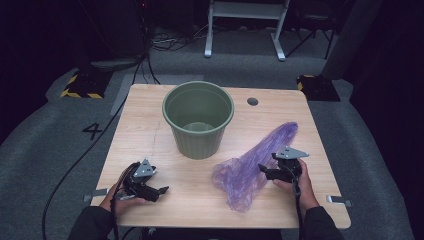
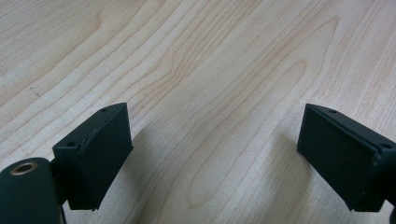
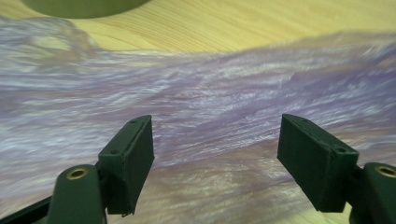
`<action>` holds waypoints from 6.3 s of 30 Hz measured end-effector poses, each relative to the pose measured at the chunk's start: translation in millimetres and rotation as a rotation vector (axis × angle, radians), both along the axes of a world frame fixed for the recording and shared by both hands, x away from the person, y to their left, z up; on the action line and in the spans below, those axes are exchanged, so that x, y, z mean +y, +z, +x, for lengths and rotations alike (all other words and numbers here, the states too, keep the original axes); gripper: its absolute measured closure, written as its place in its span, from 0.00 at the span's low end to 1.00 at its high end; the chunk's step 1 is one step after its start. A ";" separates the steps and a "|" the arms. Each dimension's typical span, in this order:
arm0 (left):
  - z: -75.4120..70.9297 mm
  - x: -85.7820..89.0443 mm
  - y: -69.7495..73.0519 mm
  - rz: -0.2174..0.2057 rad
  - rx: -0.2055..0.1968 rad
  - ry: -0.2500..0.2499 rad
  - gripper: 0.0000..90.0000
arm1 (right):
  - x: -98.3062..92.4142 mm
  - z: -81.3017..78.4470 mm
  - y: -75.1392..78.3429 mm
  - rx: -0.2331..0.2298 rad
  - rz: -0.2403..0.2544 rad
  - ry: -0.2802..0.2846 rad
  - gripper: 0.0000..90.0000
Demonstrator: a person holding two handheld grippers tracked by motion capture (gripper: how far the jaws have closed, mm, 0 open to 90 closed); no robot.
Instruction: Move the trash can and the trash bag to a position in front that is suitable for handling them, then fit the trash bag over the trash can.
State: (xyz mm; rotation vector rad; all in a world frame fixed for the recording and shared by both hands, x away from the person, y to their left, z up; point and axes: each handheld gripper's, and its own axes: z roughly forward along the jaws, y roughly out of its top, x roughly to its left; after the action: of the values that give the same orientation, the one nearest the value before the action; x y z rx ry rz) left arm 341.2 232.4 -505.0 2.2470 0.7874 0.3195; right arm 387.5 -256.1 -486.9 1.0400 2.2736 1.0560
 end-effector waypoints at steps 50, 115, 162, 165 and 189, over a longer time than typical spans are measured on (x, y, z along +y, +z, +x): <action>31.3 13.0 -0.5 0.020 0.021 0.152 0.00 | 71.9 -56.9 8.5 -0.098 -0.004 0.329 0.33; 35.9 -57.9 0.3 0.009 0.005 -0.301 0.08 | -21.9 16.9 12.8 0.051 0.044 -0.172 0.24; -4.1 -12.7 0.0 -0.001 0.003 -0.063 0.11 | -18.3 40.1 1.7 -0.079 0.071 -0.111 0.98; -4.2 -12.7 -0.1 -0.002 0.002 -0.062 0.11 | -17.0 37.9 4.6 -0.098 0.080 -0.105 0.98; -3.1 -12.2 0.1 -0.004 0.006 -0.067 0.11 | -13.0 32.6 28.2 -0.199 0.139 -0.081 1.00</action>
State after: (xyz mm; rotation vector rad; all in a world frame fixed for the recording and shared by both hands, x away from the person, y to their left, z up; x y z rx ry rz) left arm 338.1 220.2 -504.9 2.2659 0.7141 0.2793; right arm 420.1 -269.1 -458.7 1.0221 2.0081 1.2391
